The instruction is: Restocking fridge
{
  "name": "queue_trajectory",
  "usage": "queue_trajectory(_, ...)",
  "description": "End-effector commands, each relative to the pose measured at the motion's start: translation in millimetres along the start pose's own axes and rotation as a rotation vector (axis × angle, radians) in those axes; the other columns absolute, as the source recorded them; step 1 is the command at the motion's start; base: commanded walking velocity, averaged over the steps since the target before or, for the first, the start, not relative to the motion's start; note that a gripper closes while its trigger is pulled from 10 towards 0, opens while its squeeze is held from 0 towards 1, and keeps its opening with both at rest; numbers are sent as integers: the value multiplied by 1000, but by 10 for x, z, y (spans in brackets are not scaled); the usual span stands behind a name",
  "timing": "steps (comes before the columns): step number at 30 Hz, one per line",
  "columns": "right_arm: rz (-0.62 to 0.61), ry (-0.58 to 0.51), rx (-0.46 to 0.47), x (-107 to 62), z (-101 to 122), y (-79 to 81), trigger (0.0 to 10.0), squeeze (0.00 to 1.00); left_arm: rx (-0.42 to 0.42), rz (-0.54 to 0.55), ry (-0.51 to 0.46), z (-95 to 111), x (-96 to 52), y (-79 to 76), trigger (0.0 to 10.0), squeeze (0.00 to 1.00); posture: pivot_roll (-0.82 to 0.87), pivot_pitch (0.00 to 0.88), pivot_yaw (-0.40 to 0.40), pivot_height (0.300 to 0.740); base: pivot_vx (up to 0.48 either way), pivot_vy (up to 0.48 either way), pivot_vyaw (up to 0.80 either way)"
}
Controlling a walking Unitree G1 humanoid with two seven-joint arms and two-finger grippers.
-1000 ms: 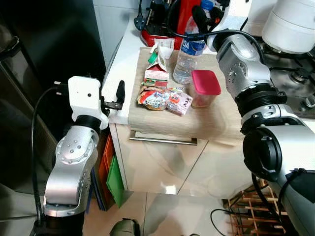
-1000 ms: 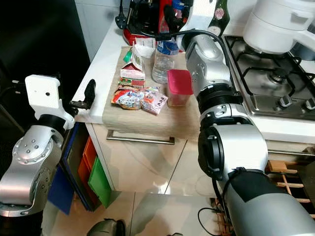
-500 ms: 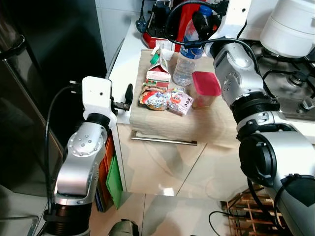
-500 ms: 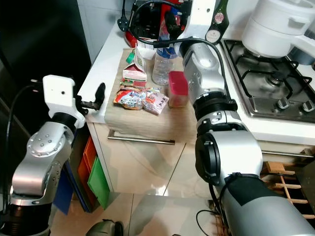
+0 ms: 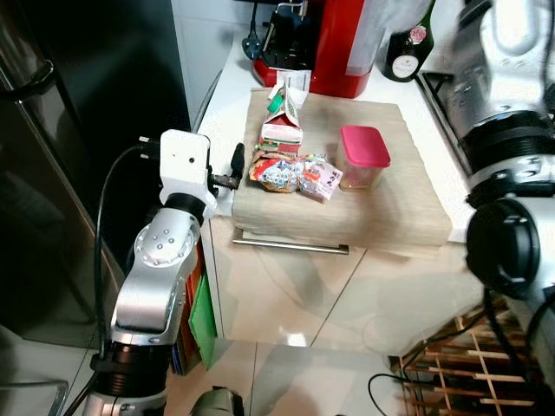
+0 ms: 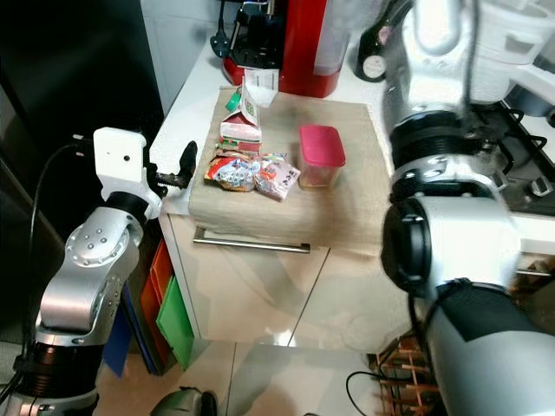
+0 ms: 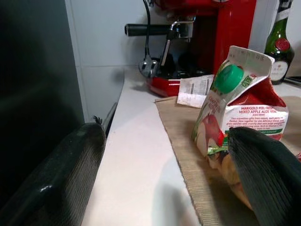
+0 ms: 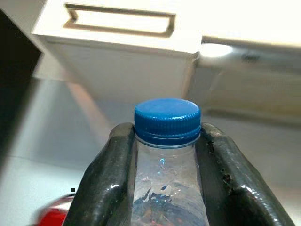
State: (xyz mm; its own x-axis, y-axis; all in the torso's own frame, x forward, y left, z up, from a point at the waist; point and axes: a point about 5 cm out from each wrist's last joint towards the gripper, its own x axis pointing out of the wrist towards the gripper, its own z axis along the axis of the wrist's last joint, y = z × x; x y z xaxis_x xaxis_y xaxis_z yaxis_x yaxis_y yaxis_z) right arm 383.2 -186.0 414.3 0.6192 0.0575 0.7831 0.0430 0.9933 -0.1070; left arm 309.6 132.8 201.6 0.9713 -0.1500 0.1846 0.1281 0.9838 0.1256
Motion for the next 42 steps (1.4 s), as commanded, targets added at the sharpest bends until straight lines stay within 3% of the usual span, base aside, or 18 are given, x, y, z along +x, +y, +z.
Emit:
queue_trajectory(1, -3, -62, -37, 19, 111, -49, 0, 31, 7, -11, -7, 14, 26, -35, 10000, 0, 87, 0, -51, 740, 0, 0, 0)
queue_trajectory(2, -37, -43, -114, -136, 49, -295, 0, 31, -9, -19, -12, -1, 26, -53, 10000, 0, 71, 0, -49, 740, 0, 0, 0)
queue_trajectory(3, -53, -31, -130, -203, 21, -378, 0, 31, -17, -22, -15, -6, 25, -59, 10000, 0, 71, 0, -49, 740, 0, 0, 0)
queue_trajectory(4, -53, -31, -130, -203, 21, -378, 0, 31, -17, -22, -15, -6, 25, -59, 10000, 0, 71, 0, -49, 740, 0, 0, 0)
queue_trajectory(7, -88, 11, -141, -489, -89, -510, 0, 31, -36, -28, -41, 8, 4, -70, 10000, 0, 50, 0, -38, 740, 0, 0, 0)
queue_trajectory(8, -57, -8, -202, -569, -81, -505, 0, 27, -46, -14, -55, 24, 4, -58, 10000, 0, 41, 0, -23, 740, 0, 0, 0)
queue_trajectory(9, -57, -8, -202, -569, -81, -505, 0, 27, -46, -14, -55, 24, 4, -58, 10000, 0, 41, 0, -23, 740, 0, 0, 0)
queue_trajectory(11, 1, -1, -225, -740, -171, -447, 0, 24, -56, 20, -82, 63, 20, -34, 10000, 0, 30, 0, 7, 740, 0, 0, 0)
queue_trajectory(15, -9, 126, 0, -1083, -460, -148, 0, 24, -35, -1, -121, 145, 76, -101, 10000, 0, 33, 0, 15, 740, 0, 0, 0)
queue_trajectory(18, 2, 146, 38, -1152, -498, -46, 0, 24, -24, -10, -132, 162, 84, -108, 10000, 0, 35, 0, 17, 740, 0, 0, 0)
queue_trajectory(19, 41, 157, 67, -1298, -471, 203, 0, 27, -7, -9, -155, 199, 86, -85, 10000, 0, 37, 0, 21, 740, 0, 0, 0)
queue_trajectory(21, 50, 151, 76, -1340, -432, 291, 0, 31, -6, -5, -166, 217, 86, -68, 10000, 0, 36, 0, 21, 740, 0, 0, 0)
queue_trajectory(29, 55, 145, 81, -1281, -373, 285, 0, 31, -6, -3, -176, 221, 96, -106, 10000, 0, 30, 0, 18, 740, 0, 0, 0)
queue_trajectory(42, 64, 168, 93, -1277, -334, 371, 0, 31, -8, 6, -173, 198, 107, -106, 10000, 0, 27, 0, 14, 740, -314, 0, 0)
